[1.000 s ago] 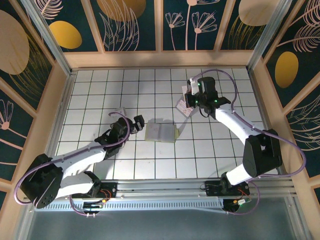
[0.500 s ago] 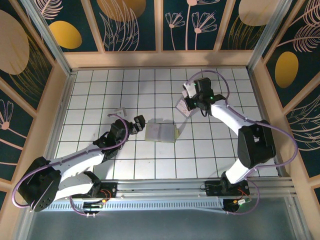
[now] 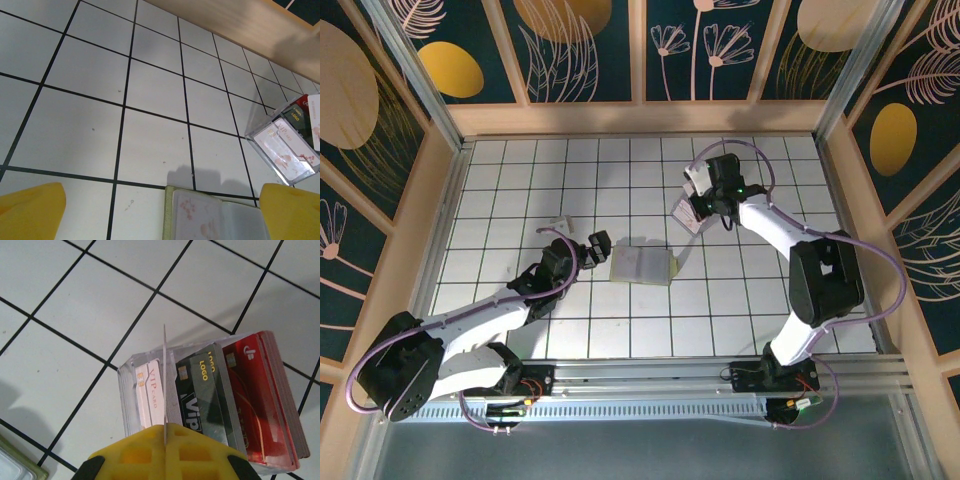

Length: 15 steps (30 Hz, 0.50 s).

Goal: Take the credit cards out of the card holder

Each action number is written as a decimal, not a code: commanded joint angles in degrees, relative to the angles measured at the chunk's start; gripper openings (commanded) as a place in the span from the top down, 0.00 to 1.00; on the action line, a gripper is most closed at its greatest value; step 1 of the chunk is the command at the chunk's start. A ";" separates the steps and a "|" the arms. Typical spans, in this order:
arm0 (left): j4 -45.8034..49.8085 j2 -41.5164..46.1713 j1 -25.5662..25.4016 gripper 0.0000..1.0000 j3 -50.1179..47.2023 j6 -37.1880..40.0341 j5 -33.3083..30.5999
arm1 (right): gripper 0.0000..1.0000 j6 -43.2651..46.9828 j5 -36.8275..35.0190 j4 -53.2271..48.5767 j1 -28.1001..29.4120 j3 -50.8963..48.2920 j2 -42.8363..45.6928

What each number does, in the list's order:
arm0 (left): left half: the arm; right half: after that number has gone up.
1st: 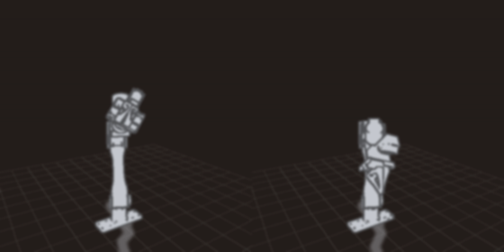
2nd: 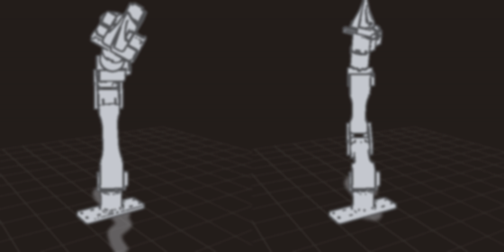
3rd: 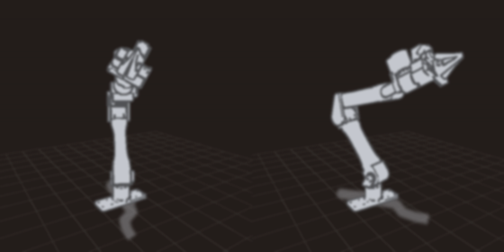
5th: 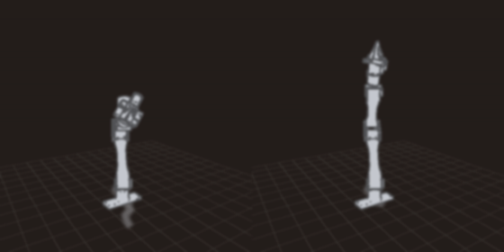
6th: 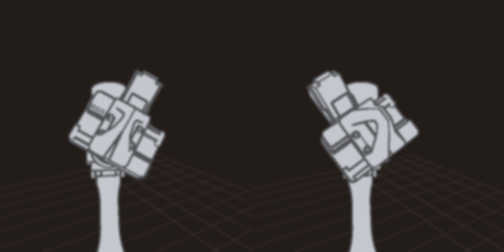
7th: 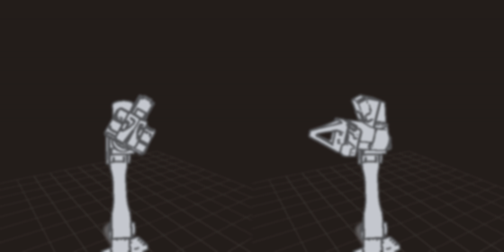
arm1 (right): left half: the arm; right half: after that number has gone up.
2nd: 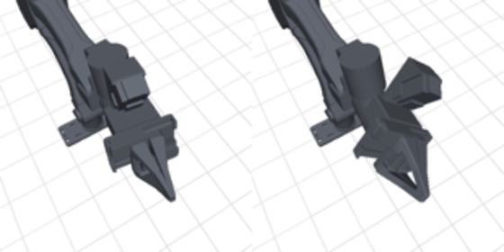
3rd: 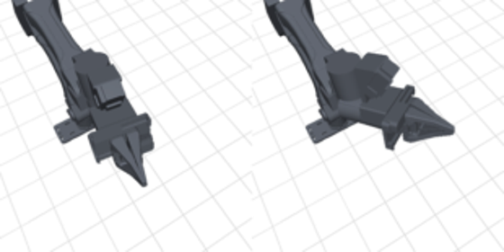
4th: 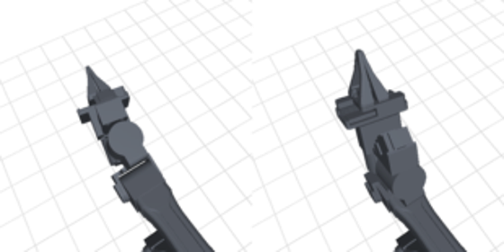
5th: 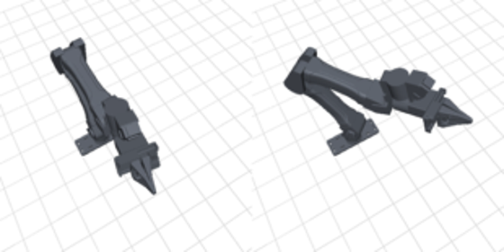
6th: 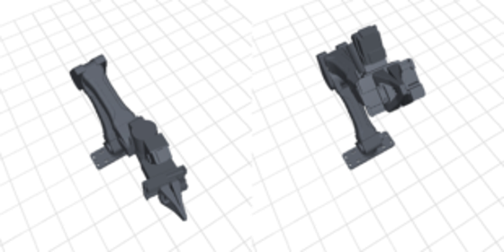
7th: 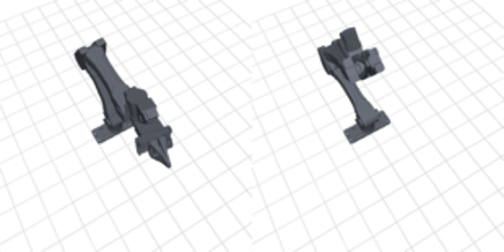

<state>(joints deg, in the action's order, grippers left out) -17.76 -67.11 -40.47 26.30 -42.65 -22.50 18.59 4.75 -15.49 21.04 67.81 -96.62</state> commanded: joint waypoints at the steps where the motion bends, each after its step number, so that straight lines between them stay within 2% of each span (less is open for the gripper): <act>1: -0.61 -0.04 0.39 0.01 -0.20 0.06 -0.03 | 1.00 1.31 1.15 -1.89 -0.21 1.36 -0.98; 15: 0.07 -0.25 0.39 0.01 0.11 -0.12 -0.19 | 1.00 1.73 0.15 -4.52 -0.38 2.53 -5.51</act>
<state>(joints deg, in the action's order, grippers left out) -17.76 -67.29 -40.47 26.30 -42.65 -22.50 19.20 4.99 -18.00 21.04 68.23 -100.99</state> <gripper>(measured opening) 0.988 0.051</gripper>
